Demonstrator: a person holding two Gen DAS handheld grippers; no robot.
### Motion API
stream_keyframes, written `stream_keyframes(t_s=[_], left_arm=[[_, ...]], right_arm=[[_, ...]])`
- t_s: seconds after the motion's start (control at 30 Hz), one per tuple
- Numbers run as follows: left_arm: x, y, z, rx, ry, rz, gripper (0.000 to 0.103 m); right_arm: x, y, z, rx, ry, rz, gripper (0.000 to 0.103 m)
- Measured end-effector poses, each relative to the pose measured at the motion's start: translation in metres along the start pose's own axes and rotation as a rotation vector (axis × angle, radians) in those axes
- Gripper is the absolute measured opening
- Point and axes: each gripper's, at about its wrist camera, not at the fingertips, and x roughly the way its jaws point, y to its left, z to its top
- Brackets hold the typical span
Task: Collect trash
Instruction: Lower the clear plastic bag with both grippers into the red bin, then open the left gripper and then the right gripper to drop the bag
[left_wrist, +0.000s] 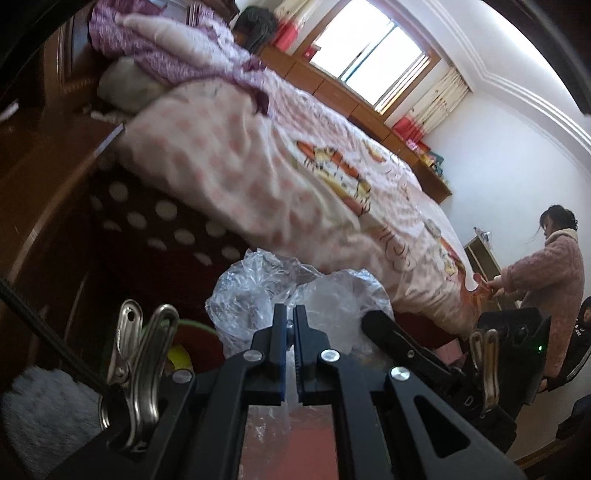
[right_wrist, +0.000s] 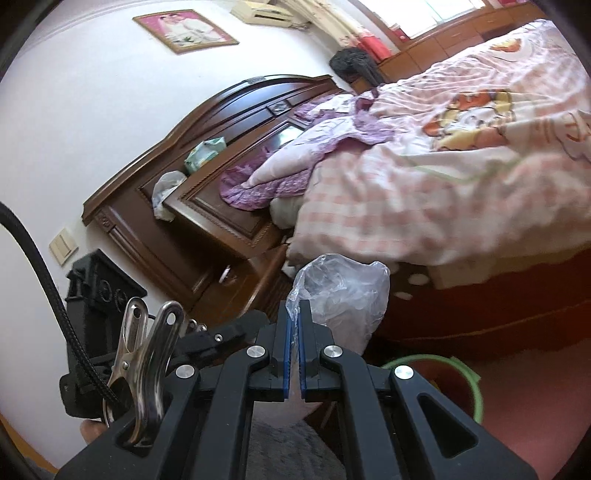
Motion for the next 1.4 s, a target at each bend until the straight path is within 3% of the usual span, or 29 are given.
stream_keyframes(t_s=[0.1,0.27,0.37,0.57,0.73,0.9,1.4], left_arm=[[0.017,0.003,-0.008,-0.025,0.043,0.036,0.003],[0.062,0.017,-0.019,-0.053,0.136,0.158,0.003],[0.088,0.028,-0.027,-0.083,0.194,0.182,0.003],[0.126,0.05,-0.044,-0.12,0.277,0.237,0.003],[0.142,0.066,-0.054,-0.154,0.312,0.28,0.003],[0.164,0.083,-0.058,-0.201,0.37,0.312,0.003],[0.191,0.109,-0.07,-0.329,0.445,0.367,0.003]], right_arm=[[0.0,-0.017,-0.006,0.035,0.024,-0.012,0.004],[0.017,-0.051,-0.032,0.113,0.106,-0.04,0.004],[0.036,-0.076,-0.05,0.194,0.16,-0.063,0.004],[0.05,-0.106,-0.06,0.242,0.188,-0.097,0.004],[0.075,-0.133,-0.085,0.268,0.289,-0.124,0.004],[0.091,-0.157,-0.105,0.325,0.328,-0.124,0.004],[0.129,-0.183,-0.118,0.245,0.392,-0.175,0.004]])
